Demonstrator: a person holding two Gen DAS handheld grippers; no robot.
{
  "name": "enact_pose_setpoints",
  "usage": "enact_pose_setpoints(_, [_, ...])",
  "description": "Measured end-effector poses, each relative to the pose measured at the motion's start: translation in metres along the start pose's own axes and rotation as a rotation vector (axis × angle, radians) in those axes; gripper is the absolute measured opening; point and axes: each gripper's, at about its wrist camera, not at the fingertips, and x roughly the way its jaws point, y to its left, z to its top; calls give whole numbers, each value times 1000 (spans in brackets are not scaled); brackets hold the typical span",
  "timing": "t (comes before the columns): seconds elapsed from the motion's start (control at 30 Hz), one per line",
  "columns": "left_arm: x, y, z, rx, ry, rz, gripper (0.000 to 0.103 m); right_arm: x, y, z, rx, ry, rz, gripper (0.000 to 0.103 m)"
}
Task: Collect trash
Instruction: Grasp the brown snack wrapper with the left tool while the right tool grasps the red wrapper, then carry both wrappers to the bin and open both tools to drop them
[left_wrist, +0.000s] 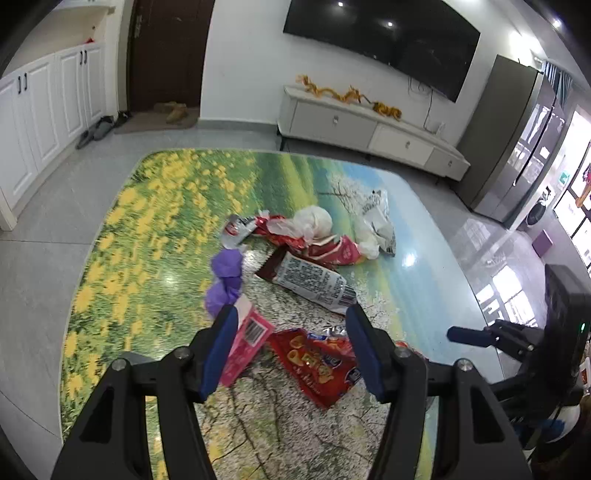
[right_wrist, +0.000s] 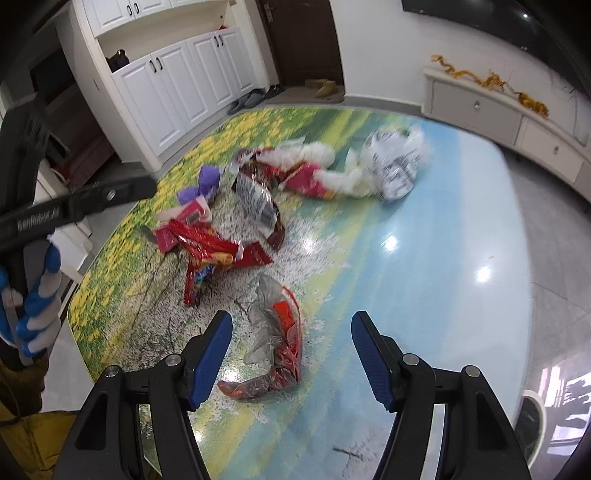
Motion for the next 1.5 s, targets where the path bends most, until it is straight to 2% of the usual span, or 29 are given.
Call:
enact_pose_setpoints(0.1, [22,-7,10,-8,63,-11,59,13,-4,-3,2,20,31,60])
enact_pose_setpoints(0.17, [37,-11,16,-21,107,-22,59,20,-6,-5,1,30,49,52])
enact_pose_setpoints(0.3, [68,-20,33,-42,195,-39,59,26,-8,-7,-18,38,85,49])
enact_pose_setpoints(0.53, [112,-31,47,13,309,64,59,32,-9,-4,-68,48,132,36])
enact_pose_setpoints(0.6, [119,-28,46,7,329,64,56,33,-10,-3,-79,49,136,29])
enact_pose_setpoints(0.67, [123,-25,43,-10,338,44,37,34,-11,-3,-83,49,139,19])
enact_pose_setpoints(0.7, [124,-23,42,-18,340,34,35,33,-12,-4,-83,47,139,19])
enact_pose_setpoints(0.77, [123,-21,41,-33,333,27,19,33,-14,-5,-77,38,138,16])
enact_pose_setpoints(0.83, [122,-17,40,-50,328,15,13,30,-17,-5,-62,24,137,15])
enact_pose_setpoints(1.0, [103,-13,43,-69,276,-2,12,15,-22,-7,-37,-19,126,13])
enact_pose_setpoints(1.2, [55,-18,52,-72,178,-18,12,-24,-34,-14,3,-118,101,13])
enact_pose_setpoints(1.37, [10,-47,65,-22,77,-30,12,-70,-61,-29,67,-223,44,13])
enact_pose_setpoints(1.5, [-19,-86,73,43,17,-68,12,-114,-90,-48,132,-312,-29,13])
